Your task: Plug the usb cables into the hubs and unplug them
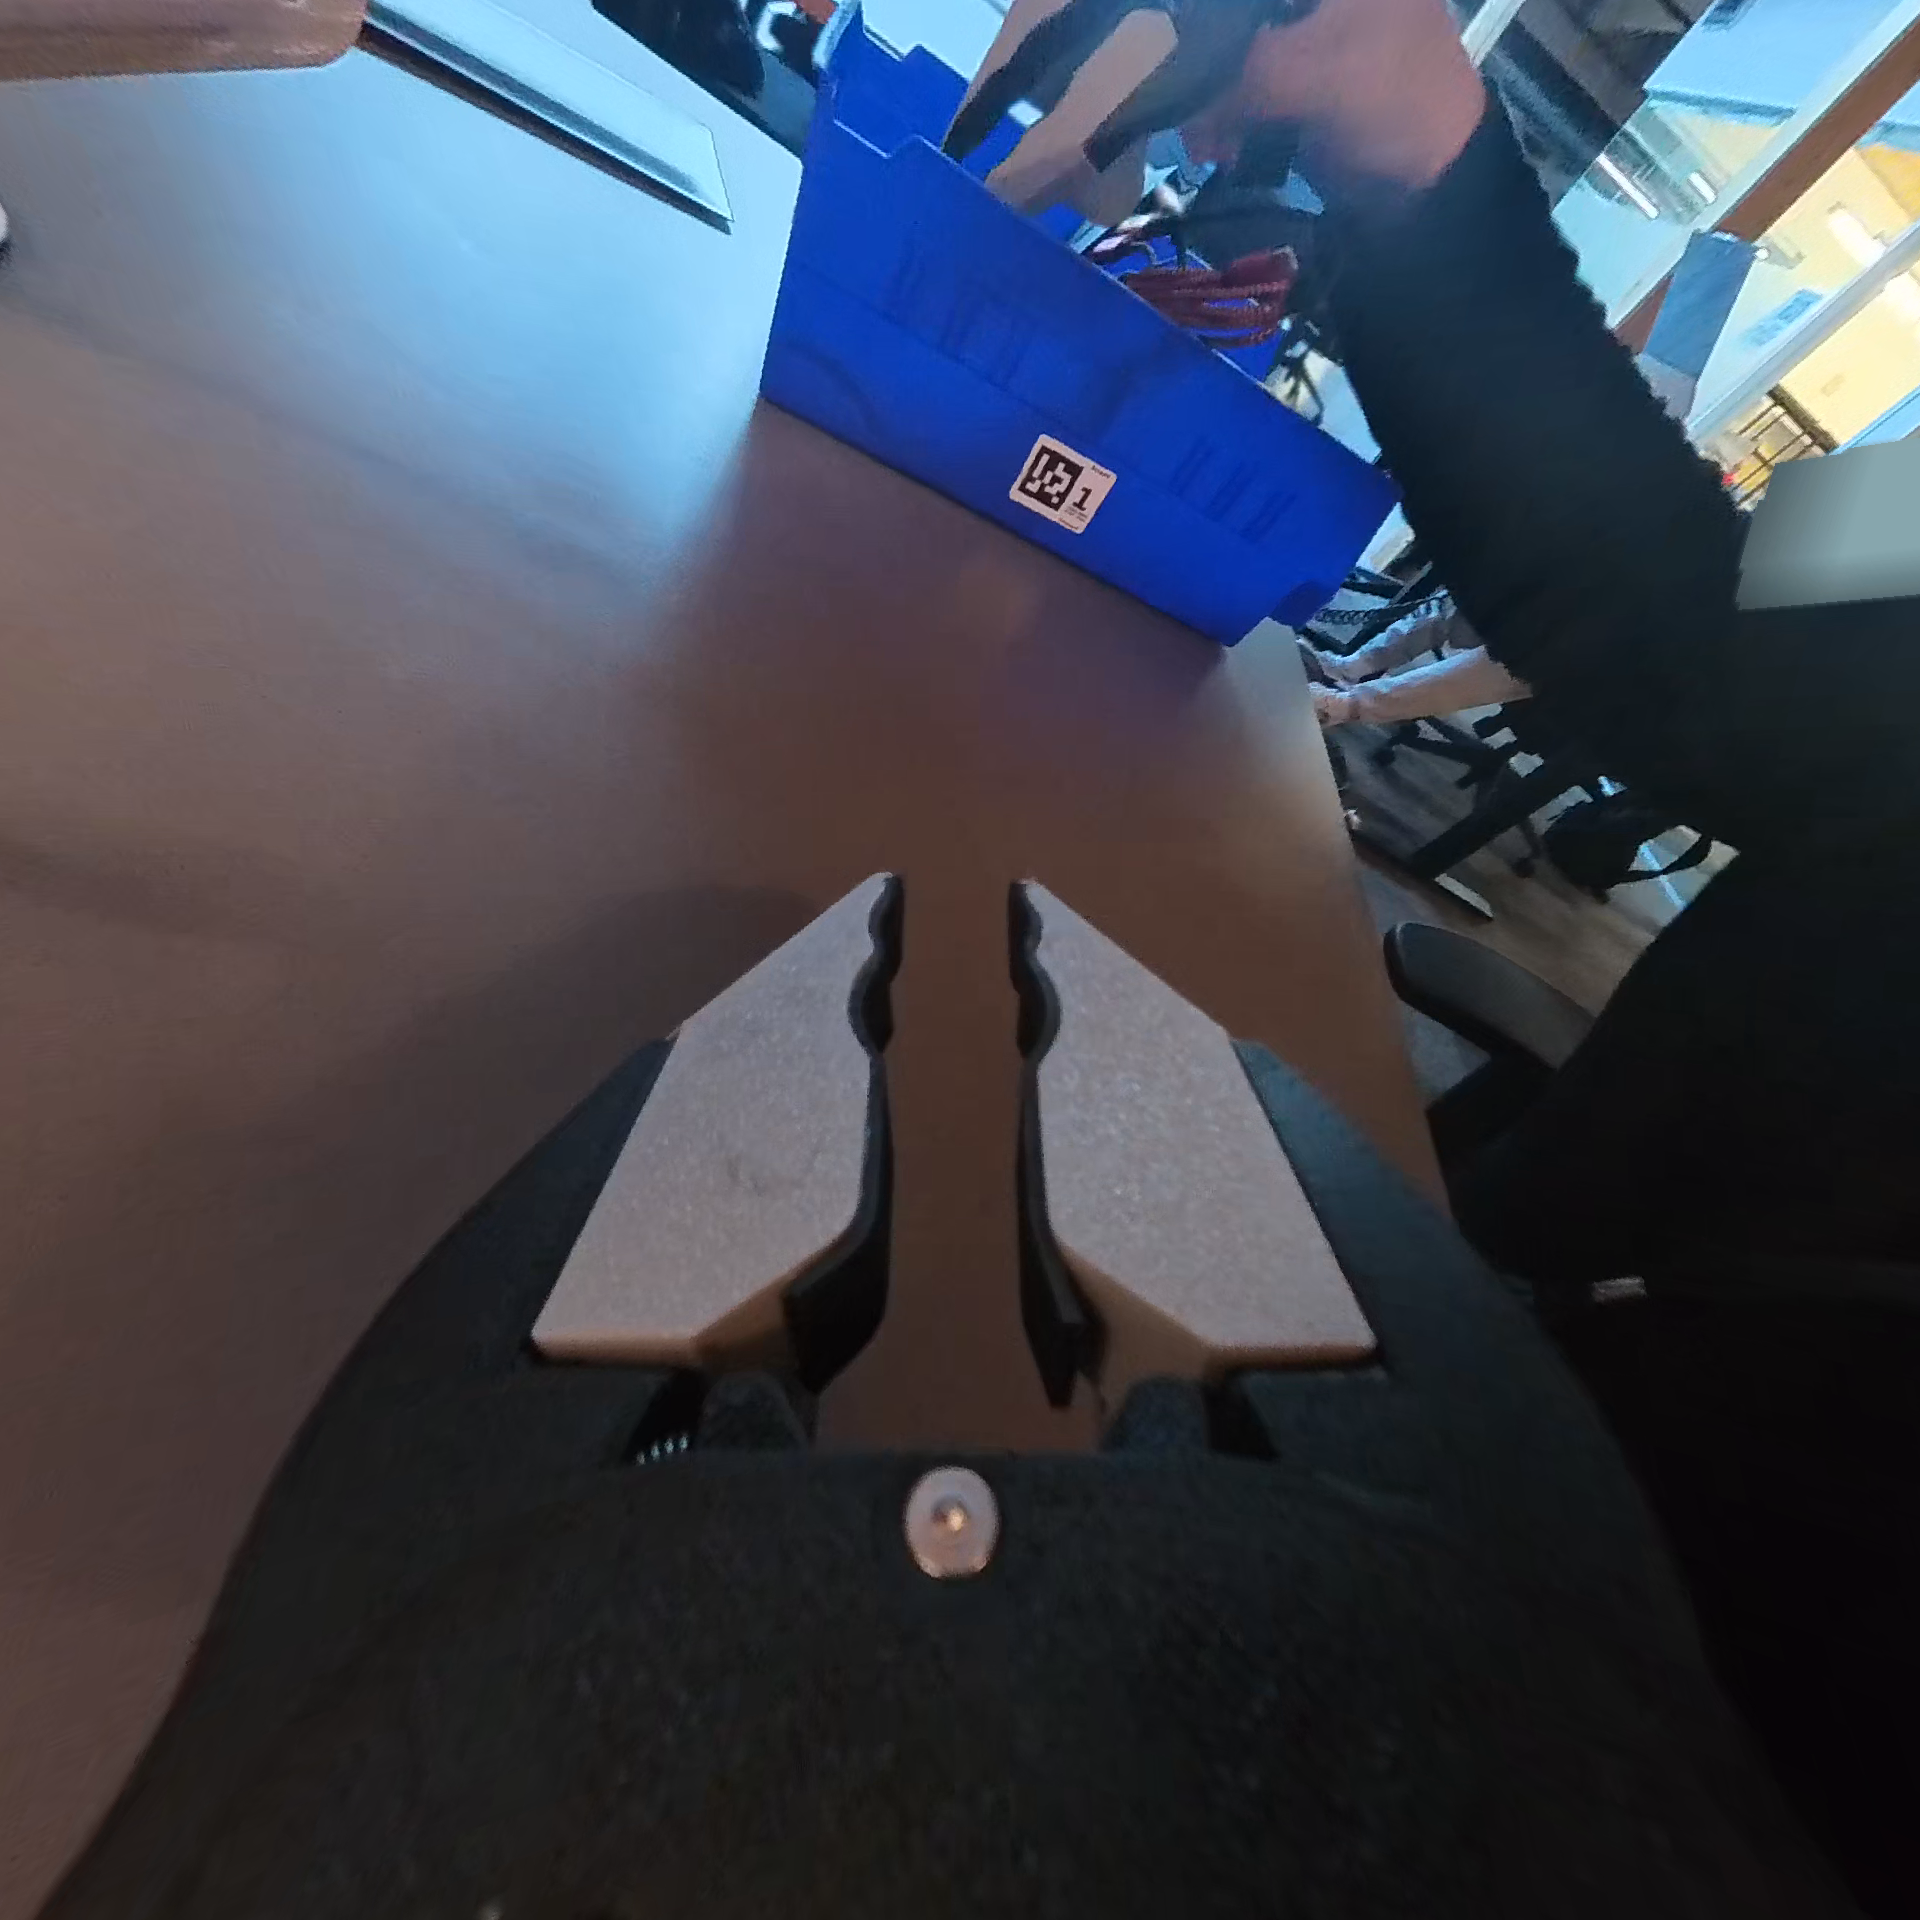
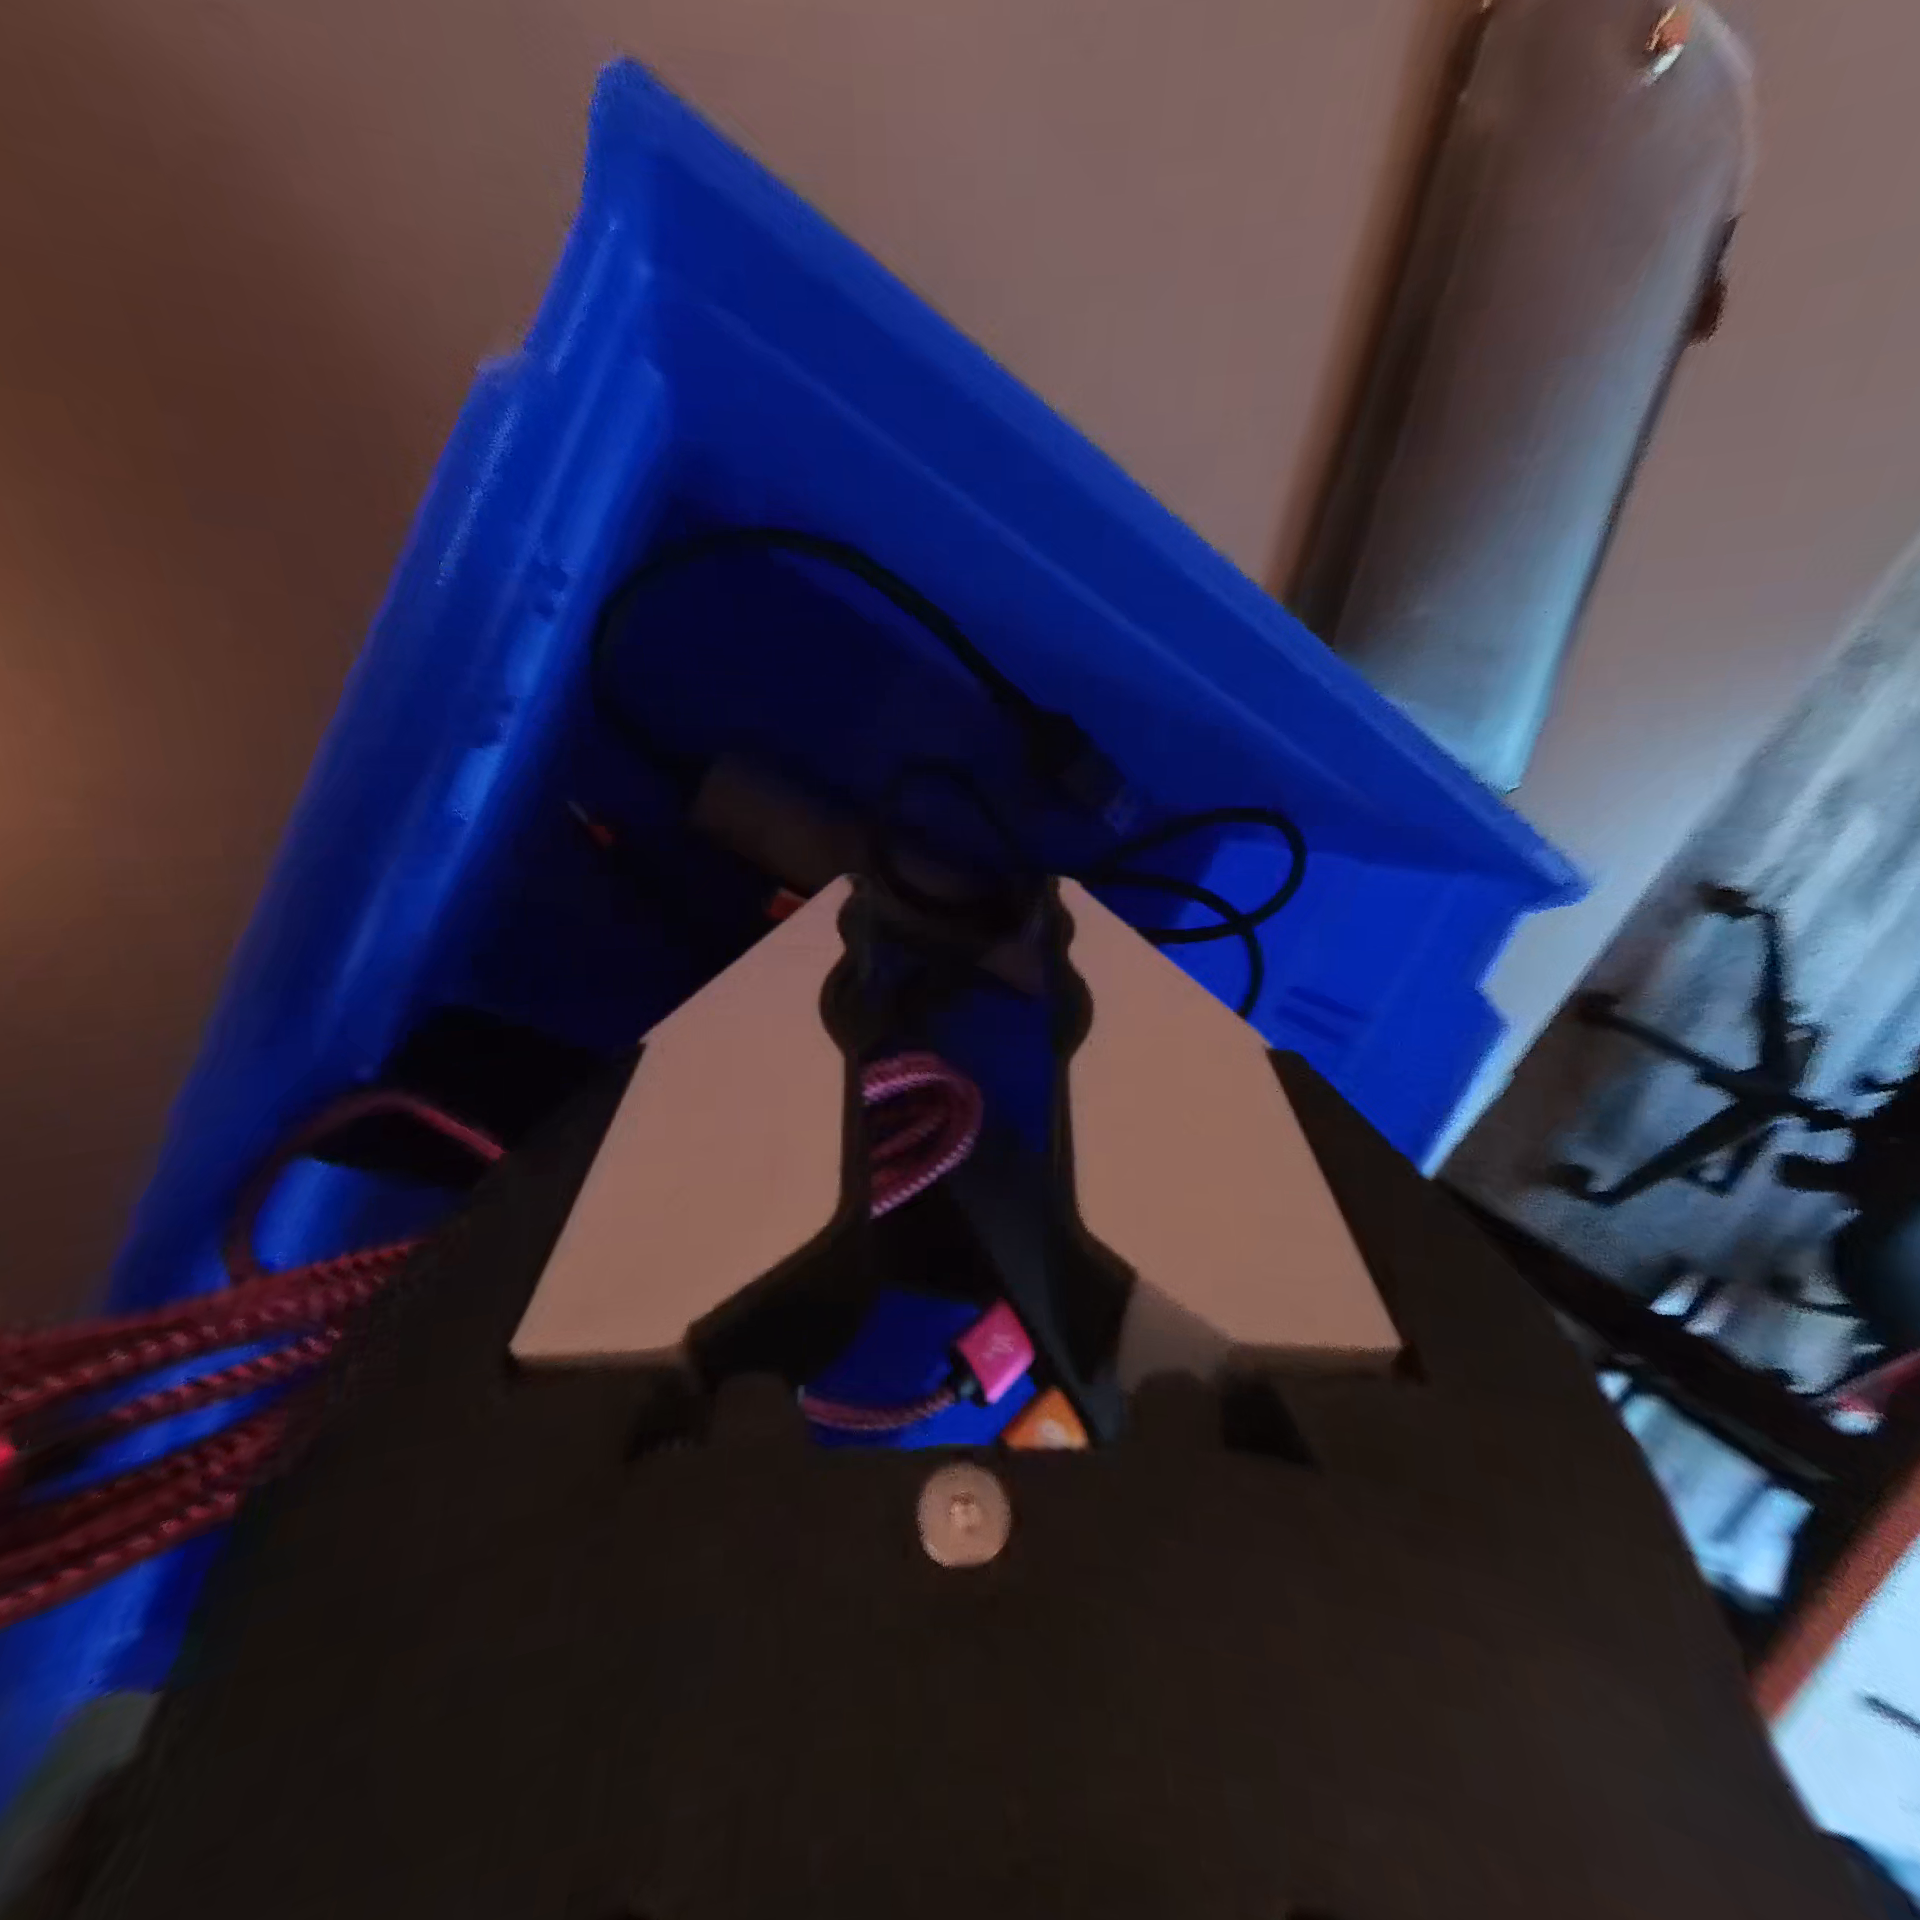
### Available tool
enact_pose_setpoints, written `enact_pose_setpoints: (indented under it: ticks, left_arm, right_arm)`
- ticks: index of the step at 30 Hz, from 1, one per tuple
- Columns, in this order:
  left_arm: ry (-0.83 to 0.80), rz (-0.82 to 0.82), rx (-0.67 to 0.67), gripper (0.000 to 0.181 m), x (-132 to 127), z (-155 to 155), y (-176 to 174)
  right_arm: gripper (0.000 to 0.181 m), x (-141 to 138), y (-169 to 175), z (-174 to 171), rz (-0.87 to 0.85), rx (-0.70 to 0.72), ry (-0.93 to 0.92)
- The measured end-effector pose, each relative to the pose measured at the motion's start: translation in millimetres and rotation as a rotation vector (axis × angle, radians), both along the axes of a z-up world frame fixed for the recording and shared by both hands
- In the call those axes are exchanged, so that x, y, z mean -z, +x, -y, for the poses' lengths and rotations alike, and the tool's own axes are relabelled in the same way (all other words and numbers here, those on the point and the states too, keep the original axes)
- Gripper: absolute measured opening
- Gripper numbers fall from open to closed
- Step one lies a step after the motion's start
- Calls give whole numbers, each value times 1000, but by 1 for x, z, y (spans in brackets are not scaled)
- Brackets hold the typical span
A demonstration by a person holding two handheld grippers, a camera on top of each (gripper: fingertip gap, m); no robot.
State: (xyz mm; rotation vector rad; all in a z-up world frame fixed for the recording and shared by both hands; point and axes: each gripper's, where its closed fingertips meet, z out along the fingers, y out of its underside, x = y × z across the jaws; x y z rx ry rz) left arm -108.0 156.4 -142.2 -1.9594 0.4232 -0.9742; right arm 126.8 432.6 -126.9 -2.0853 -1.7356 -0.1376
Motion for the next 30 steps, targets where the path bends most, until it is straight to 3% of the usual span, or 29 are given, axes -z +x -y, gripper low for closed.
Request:
enact_pose_setpoints:
  ticks: [6, 14, 20, 30]
  left_arm:
    - [21, -92, -10, 20, 5, 0, 3]
    - [33, -217, -10, 21, 16, 0, 9]
    - [52, -284, -9, 21, 20, 1, 12]
    - [74, -335, -30, 23, 21, 0, 10]
  right_arm:
    - [34, -3, -3, 3, -120, 186, -89]
    - [34, -30, 17, 26, -222, 228, -57]
    - [37, -55, 32, 45, -413, 278, -124]
    - [52, -60, 48, 86, -608, 280, -142]
